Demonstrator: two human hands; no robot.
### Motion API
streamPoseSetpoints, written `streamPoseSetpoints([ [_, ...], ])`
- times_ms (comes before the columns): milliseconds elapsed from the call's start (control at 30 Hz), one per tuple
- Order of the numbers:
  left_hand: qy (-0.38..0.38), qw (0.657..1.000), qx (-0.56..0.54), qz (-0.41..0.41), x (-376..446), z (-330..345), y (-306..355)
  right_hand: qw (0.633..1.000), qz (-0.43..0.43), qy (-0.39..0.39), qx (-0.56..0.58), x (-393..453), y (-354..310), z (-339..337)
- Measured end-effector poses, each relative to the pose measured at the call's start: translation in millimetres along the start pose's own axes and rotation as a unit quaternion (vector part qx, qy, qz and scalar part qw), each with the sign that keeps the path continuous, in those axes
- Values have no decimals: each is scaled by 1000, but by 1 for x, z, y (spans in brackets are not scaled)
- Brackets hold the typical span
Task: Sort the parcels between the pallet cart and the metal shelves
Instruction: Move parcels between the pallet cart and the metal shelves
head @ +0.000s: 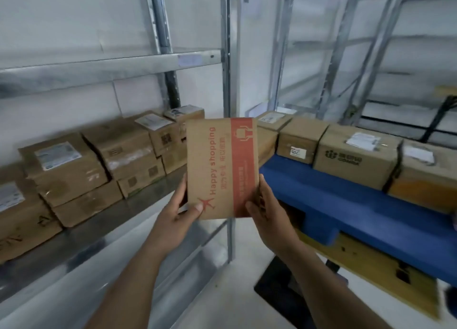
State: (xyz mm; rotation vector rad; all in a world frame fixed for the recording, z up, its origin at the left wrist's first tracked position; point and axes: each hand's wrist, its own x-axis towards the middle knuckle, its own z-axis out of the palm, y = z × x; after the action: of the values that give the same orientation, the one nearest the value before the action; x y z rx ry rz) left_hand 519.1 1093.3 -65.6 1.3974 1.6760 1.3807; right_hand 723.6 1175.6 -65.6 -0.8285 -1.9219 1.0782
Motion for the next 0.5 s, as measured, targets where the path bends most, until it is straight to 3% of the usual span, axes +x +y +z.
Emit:
streamPoseSetpoints([
  [500, -175, 982, 76, 8, 116, 111, 5, 968, 182, 150, -88, 12, 59, -77],
])
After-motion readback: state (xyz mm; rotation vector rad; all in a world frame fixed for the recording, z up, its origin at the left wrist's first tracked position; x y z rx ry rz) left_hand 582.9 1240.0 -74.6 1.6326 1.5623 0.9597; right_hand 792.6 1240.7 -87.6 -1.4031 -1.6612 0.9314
